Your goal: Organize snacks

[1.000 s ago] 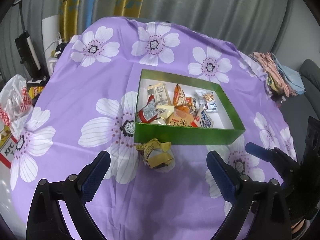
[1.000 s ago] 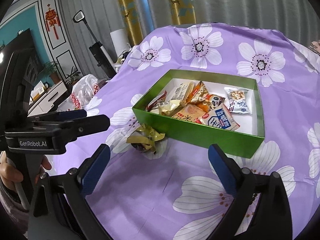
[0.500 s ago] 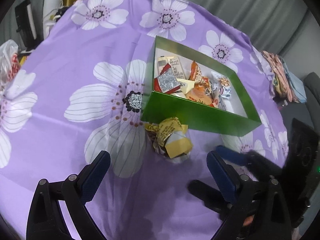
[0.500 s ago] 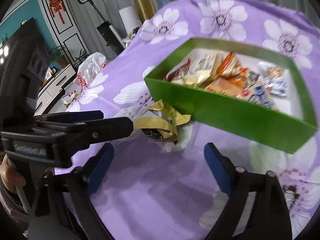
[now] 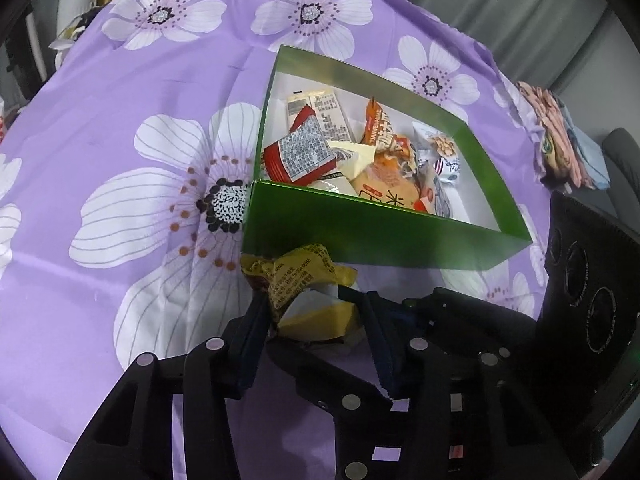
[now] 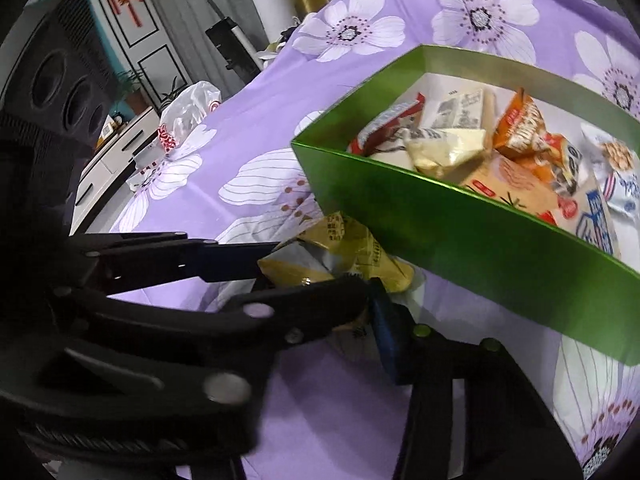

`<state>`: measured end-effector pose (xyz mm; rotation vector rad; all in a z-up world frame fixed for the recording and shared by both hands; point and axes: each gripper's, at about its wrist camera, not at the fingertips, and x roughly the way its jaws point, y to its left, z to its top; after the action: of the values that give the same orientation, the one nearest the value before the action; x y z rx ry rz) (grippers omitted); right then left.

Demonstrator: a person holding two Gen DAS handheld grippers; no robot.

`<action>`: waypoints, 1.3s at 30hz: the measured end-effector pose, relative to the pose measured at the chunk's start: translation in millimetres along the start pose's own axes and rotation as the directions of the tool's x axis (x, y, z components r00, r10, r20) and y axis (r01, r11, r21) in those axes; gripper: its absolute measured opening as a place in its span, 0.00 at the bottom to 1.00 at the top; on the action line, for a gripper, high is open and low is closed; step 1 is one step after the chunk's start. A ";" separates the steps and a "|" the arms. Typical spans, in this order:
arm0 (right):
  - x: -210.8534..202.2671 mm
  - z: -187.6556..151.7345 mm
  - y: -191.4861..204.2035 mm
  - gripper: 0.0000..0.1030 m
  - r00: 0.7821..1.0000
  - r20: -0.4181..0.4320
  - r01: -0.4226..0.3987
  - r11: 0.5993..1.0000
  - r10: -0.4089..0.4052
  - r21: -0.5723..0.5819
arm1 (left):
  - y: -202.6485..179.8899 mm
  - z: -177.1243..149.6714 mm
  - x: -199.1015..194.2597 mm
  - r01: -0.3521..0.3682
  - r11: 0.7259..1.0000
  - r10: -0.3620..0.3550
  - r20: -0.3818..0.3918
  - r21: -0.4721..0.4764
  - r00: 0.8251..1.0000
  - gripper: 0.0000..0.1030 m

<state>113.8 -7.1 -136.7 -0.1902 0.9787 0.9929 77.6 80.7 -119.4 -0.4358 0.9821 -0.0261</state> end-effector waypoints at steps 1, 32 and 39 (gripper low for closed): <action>-1.0 -0.2 -0.9 0.45 1.000 0.002 -0.004 1.000 0.004 0.003 | -1.1 -0.8 -2.6 -0.002 1.000 0.002 0.002 0.008 1.000 0.44; -97.0 70.9 -76.3 0.43 0.966 0.209 0.146 0.988 -0.154 0.057 | -109.5 101.4 -2.7 0.053 0.976 -0.081 0.127 0.210 0.989 0.44; -106.0 66.5 -71.5 0.75 0.957 0.195 0.202 0.976 -0.214 0.081 | -103.2 99.3 -10.3 -0.010 0.983 -0.010 0.106 0.185 0.994 0.87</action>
<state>190.7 -77.0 -36.8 -0.1356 0.7831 0.7723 169.9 22.8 -25.9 -0.2635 0.8659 -0.0923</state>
